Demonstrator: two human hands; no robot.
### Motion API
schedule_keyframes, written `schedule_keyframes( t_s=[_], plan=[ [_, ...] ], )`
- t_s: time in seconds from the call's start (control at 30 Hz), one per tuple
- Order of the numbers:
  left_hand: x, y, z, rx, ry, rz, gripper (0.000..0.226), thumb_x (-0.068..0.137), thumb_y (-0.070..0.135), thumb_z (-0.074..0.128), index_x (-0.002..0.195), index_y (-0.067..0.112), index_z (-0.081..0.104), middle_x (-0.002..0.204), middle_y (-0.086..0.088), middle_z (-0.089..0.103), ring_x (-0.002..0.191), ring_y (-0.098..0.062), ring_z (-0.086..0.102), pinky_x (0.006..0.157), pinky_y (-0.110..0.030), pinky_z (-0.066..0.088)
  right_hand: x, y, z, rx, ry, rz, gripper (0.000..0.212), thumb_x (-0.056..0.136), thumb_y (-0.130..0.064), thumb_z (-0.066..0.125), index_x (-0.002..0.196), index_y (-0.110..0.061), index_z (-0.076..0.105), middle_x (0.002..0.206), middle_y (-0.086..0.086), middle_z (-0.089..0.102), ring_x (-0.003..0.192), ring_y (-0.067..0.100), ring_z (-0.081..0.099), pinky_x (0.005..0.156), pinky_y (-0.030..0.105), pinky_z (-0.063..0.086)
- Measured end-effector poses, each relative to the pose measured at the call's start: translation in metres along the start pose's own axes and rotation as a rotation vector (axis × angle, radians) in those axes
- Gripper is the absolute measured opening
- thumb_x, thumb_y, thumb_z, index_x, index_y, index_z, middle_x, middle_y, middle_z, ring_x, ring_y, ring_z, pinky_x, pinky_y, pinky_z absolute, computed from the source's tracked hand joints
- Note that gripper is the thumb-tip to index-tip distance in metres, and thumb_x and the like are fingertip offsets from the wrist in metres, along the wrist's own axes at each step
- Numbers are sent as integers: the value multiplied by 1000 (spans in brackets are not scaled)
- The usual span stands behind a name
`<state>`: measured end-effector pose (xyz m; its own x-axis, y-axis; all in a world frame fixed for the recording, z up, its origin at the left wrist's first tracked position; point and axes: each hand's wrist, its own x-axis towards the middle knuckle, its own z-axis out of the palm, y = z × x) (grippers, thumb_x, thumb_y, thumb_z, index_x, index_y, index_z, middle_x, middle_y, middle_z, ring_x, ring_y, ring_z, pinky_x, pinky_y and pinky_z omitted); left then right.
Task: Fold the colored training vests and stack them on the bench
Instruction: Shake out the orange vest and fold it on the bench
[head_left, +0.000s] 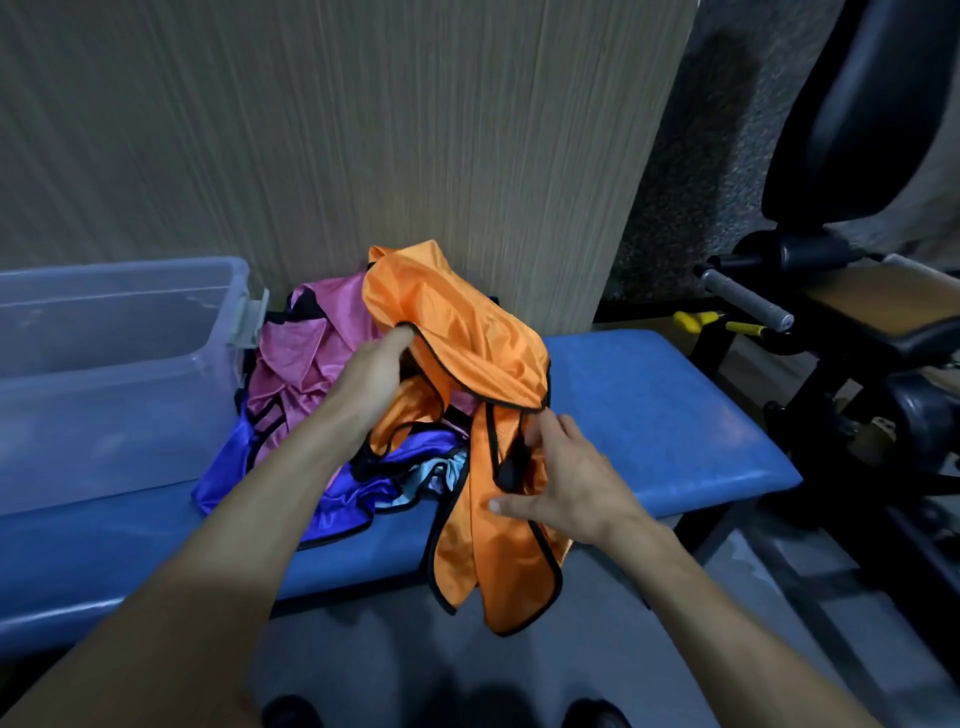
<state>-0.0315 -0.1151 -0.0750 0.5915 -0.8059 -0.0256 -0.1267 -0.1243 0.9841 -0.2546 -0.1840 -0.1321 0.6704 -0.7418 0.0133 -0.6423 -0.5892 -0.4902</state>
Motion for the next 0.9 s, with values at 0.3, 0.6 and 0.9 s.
schedule_keyframes(
  t_s=[0.3,0.6,0.9],
  plan=[
    [-16,24,-20,178,221,536,48,102,25,56,60,10,39,57,10,33,55,-7,32,54,-31,25,7,-2,25,-105,114,-76,24,90,-48,69,104,-29,68,105,-8,53,102,26,59,80,39,51],
    [-16,112,-29,-281,127,371,27,106,21,50,86,14,67,78,-8,62,68,-17,56,62,-30,43,12,-7,-97,391,377,-104,7,86,-33,67,88,-29,72,80,-9,69,76,17,65,72,40,52],
    [-43,277,-65,114,198,715,42,103,38,55,67,15,52,57,3,38,48,-7,33,47,-28,24,1,-121,-289,340,399,-450,30,95,7,53,102,-16,73,89,-10,71,79,-1,62,74,15,48]
  ],
)
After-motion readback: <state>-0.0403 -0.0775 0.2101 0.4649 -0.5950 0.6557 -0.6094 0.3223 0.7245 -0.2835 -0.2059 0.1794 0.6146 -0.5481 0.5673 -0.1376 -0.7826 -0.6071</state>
